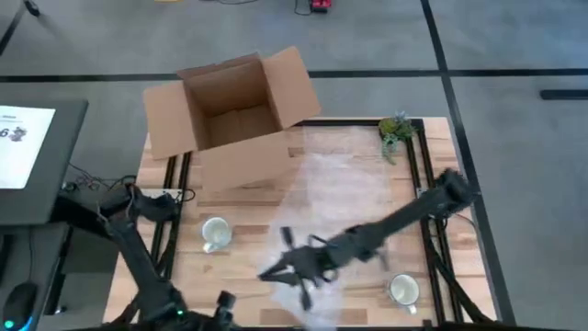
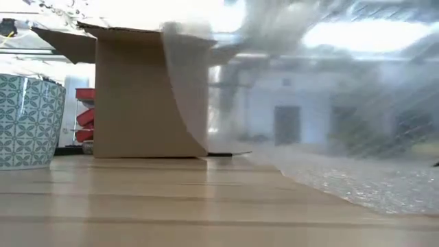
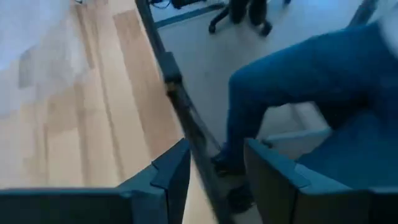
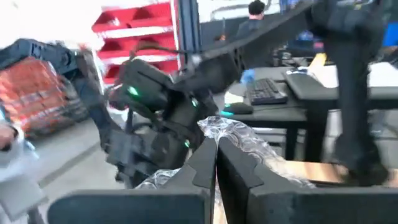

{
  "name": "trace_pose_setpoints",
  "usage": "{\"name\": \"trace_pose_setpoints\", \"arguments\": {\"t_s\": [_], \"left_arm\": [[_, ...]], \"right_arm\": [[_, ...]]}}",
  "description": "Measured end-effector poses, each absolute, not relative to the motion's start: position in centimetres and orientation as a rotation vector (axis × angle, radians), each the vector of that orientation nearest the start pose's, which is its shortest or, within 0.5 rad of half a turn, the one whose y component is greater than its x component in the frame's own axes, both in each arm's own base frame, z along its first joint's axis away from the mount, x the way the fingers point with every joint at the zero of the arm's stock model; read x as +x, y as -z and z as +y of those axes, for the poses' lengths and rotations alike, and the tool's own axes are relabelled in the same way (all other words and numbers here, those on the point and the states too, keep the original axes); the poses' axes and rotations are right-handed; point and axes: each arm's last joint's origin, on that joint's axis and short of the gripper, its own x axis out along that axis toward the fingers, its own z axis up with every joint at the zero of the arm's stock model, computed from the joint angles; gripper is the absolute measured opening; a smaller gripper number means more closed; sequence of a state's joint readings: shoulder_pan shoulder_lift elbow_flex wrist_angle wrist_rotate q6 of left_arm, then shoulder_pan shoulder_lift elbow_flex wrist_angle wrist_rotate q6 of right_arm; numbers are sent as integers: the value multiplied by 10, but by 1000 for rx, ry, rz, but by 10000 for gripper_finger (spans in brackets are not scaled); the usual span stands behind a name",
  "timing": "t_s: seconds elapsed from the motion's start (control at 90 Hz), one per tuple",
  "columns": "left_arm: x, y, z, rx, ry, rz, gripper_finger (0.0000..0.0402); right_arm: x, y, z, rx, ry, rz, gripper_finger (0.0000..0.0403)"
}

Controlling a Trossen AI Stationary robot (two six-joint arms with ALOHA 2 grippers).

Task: Wrap mug
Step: Prepare the bubble wrap

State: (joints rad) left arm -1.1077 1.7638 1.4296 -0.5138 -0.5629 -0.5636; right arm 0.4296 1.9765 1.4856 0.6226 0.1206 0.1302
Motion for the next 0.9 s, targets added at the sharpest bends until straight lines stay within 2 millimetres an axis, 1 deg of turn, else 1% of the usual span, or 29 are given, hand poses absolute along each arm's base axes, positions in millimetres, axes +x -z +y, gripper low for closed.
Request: {"name": "trace_pose_setpoints", "arguments": {"t_s": [0.056,0.133,0.289,0.389,0.467,0.533,0.611,0.7,0.756,0.822,0.9], "left_arm": [[176,-276,-338,82,339,663,129],[163,-283,-340,83,348,630,129],[148,-293,-341,131,306,537,129],[143,-293,-342,151,288,510,129],[140,-293,-343,137,285,511,129],[140,-292,-342,111,271,518,129],[141,-291,-342,96,260,521,129],[141,-287,-342,92,243,522,129],[141,-282,-341,104,228,526,129],[141,-277,-340,111,206,523,129],[142,-270,-338,96,153,499,129]], "right_arm": [[442,-275,184,197,-335,-124,0],[465,-251,176,225,-340,-132,0],[508,-207,173,254,-401,-93,0],[529,-183,176,248,-440,-79,0],[541,-171,177,243,-438,-75,6],[547,-170,175,219,-443,-46,24],[552,-170,169,187,-429,13,57],[552,-179,161,160,-410,108,98],[548,-190,156,129,-399,179,122],[538,-216,152,82,-392,279,144],[521,-242,147,47,-382,408,159]]}}
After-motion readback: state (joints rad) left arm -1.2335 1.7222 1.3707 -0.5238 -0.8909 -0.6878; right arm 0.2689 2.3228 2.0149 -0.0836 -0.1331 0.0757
